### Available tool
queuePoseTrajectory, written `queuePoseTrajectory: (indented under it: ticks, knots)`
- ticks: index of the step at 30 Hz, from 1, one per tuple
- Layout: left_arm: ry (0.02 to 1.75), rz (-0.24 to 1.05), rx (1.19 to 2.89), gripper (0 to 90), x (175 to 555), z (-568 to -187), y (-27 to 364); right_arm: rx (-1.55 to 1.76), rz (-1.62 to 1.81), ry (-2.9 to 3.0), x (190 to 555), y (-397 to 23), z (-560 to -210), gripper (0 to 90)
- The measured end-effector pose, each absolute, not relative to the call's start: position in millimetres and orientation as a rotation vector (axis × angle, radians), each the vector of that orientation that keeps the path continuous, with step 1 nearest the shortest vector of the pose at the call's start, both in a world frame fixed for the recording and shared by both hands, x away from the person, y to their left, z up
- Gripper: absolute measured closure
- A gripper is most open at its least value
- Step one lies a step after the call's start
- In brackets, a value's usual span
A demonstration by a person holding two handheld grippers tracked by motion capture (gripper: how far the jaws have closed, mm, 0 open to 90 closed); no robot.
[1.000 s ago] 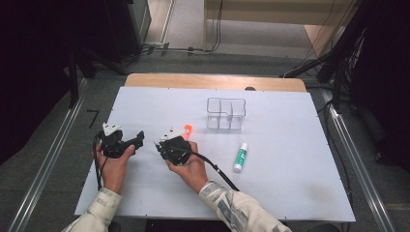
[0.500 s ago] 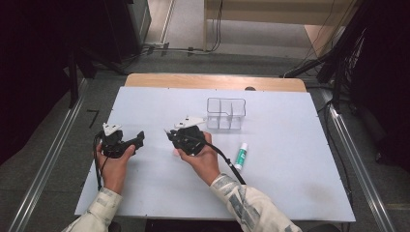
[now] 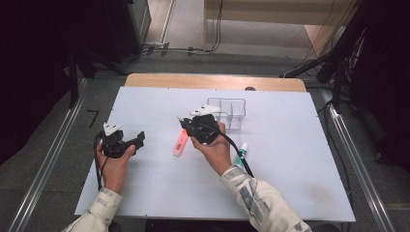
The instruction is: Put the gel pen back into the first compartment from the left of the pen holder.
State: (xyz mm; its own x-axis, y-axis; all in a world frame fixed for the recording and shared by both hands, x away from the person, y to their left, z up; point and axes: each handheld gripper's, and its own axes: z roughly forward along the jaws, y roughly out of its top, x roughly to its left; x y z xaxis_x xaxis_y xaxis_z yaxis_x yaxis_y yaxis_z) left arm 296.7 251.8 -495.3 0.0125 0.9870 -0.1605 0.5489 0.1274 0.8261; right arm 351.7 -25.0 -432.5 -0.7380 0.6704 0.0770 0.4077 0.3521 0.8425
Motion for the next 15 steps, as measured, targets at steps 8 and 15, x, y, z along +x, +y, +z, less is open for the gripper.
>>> queuePoseTrajectory:
  ticks: [8,15]
  knots:
    - [1.638,0.717,1.516,18.4,297,-495,252,0.974,1.343,2.308,357,-33,-424,78.5]
    - [1.635,0.716,1.517,18.4,297,-495,252,0.973,1.337,2.288,361,-39,-418,78.5]
